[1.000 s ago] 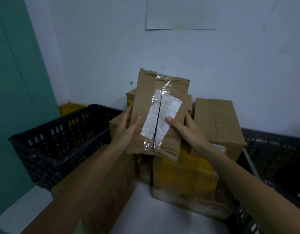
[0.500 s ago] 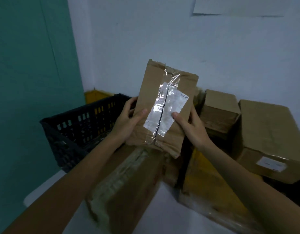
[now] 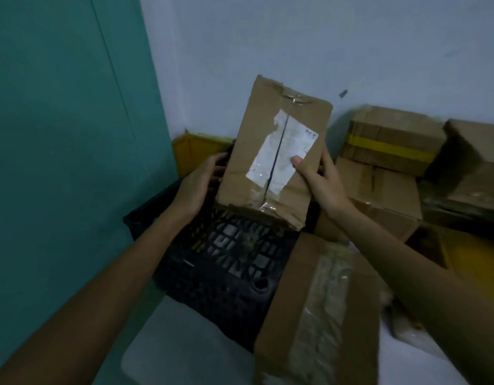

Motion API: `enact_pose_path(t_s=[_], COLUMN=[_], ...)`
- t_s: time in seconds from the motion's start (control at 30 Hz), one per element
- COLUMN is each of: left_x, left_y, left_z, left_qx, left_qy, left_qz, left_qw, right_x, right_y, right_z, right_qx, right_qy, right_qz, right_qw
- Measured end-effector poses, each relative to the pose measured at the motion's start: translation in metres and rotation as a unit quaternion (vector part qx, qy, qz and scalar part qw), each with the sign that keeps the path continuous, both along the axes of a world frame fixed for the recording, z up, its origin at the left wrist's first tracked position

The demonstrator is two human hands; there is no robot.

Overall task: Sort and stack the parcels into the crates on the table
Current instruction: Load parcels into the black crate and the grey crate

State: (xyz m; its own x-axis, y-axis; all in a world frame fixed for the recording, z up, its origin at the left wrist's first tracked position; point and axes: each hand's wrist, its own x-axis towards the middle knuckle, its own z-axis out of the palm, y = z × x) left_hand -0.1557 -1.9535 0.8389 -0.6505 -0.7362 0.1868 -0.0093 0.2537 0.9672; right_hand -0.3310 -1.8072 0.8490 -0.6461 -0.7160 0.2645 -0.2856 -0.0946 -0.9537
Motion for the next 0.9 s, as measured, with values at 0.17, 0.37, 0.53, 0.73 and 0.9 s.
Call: enact_pose_path(t_s=[0.17, 0.37, 0.53, 0.73, 0.9], left_x=[0.024, 0.027, 0.014, 0.01, 0.002], left_y=[-0.063, -0.076, -0.069, -0.048, -0.089], left_z=[-0.041, -0.062, -0.055, -0.046, -0.04], left_qx=[-0.411, -0.342, -0.299, -0.298, -0.389], left_qy=[-0.308, -0.511, -0.532, -0.578, -0.485], left_qz=[0.023, 0.027, 0.09, 0.07, 0.027], left_qw=[0.858, 0.788, 0.787, 0.757, 0.783], right_x=[-0.002, -0.001, -0.009, -0.026, -0.032], right_y=[-0.033, -0.061, -0.08, -0.121, -0.14], right_z=[-0.018, -0.035, -0.051, -0.081, -0.117], right_qx=[0.03, 0.096, 0.141, 0.211, 0.273], right_qy=[0.019, 0.031, 0.012, -0.096, -0.158], right_qz=[-0.05, -0.063, -0.088, -0.089, -0.102], right_qw=[0.998, 0.993, 0.986, 0.969, 0.943])
